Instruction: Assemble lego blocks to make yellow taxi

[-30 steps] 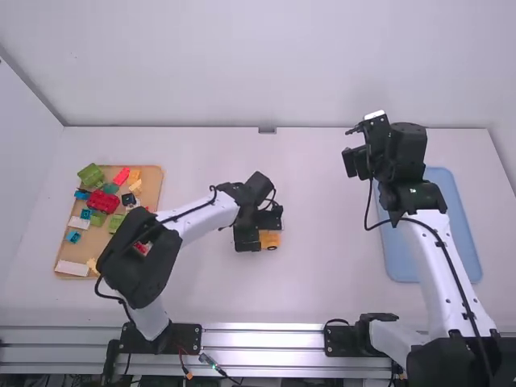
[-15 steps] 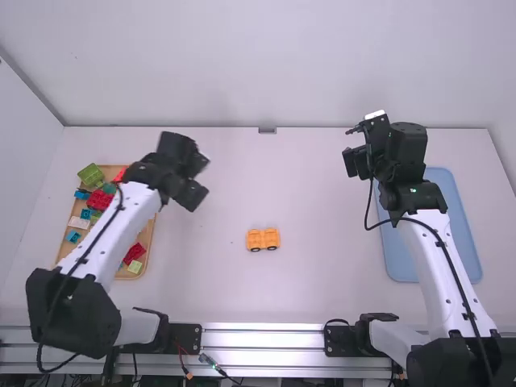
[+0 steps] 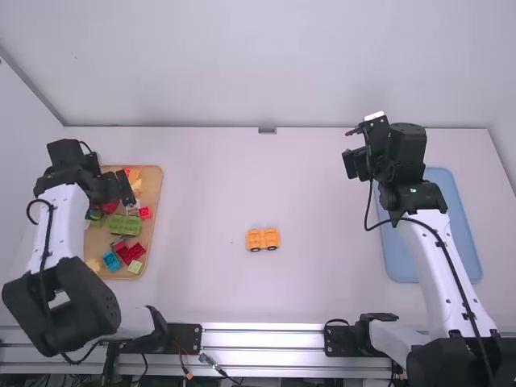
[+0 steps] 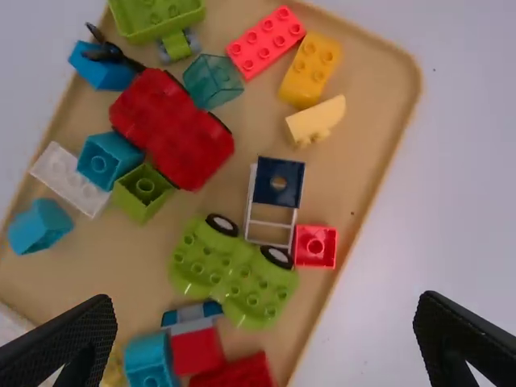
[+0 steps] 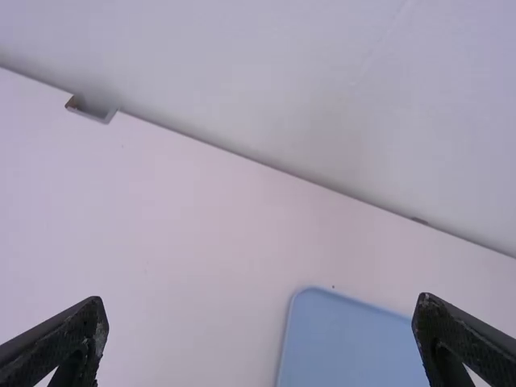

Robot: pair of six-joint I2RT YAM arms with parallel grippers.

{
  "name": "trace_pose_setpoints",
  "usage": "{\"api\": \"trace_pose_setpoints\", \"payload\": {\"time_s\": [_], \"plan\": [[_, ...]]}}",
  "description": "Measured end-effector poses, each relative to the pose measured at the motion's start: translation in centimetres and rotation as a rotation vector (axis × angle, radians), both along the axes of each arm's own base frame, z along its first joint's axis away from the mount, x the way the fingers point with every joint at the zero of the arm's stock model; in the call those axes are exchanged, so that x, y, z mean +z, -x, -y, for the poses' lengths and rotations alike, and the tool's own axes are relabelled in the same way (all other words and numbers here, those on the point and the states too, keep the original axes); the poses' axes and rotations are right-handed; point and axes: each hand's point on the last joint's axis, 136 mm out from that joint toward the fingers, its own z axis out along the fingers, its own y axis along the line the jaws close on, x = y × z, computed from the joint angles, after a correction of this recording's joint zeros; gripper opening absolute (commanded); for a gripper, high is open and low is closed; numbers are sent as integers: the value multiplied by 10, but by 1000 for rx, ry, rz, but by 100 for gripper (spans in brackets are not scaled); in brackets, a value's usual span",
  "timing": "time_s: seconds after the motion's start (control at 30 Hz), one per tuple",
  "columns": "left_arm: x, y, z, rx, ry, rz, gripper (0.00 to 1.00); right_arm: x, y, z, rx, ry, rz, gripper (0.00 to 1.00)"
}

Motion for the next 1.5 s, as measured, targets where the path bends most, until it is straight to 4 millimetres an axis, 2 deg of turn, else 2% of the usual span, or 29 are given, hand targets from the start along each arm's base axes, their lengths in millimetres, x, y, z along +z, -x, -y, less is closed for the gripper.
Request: {"api": "trace_pose_setpoints", "payload": {"time_s": [0.17, 0.23, 0.3, 0.4, 0.6, 0.7, 0.8, 1.03, 1.27, 1.33, 1.43, 1.5], "plan": [[-20, -25, -8, -1, 84, -21, 99, 0, 0, 0, -2, 1, 0, 99], [-23, -33, -10, -2, 98, -31, 99, 0, 0, 0, -2, 1, 0, 99], [-27, -52, -16, -11, 126, -55, 99, 0, 0, 0, 1, -1, 0, 99], [-29, -70, -24, -16, 142, -79, 99, 0, 0, 0, -1, 1, 0, 99], [-36, -89, -28, -95, 137, -128, 99, 0, 0, 0, 2, -2, 0, 99], [-42, -100, -36, -200, 60, -138, 99, 0, 0, 0, 0, 0, 0, 99], [-47, -104, -40, -286, 6, -151, 99, 0, 0, 0, -1, 0, 0, 99], [-68, -102, -35, -586, -80, -232, 97, 0, 0, 0, 0, 0, 0, 99], [-92, -110, -24, -752, -120, -272, 100, 0, 0, -3, 7, 0, 0, 99], [-97, -113, -23, -779, -130, -275, 98, 0, 0, -8, 19, 0, 0, 99], [-110, -112, -22, -814, -126, -296, 84, 1, 1, -17, 42, -1, 3, 99], [-116, -107, -21, -826, -111, -319, 80, 2, 0, -22, 54, -1, 11, 99]]}}
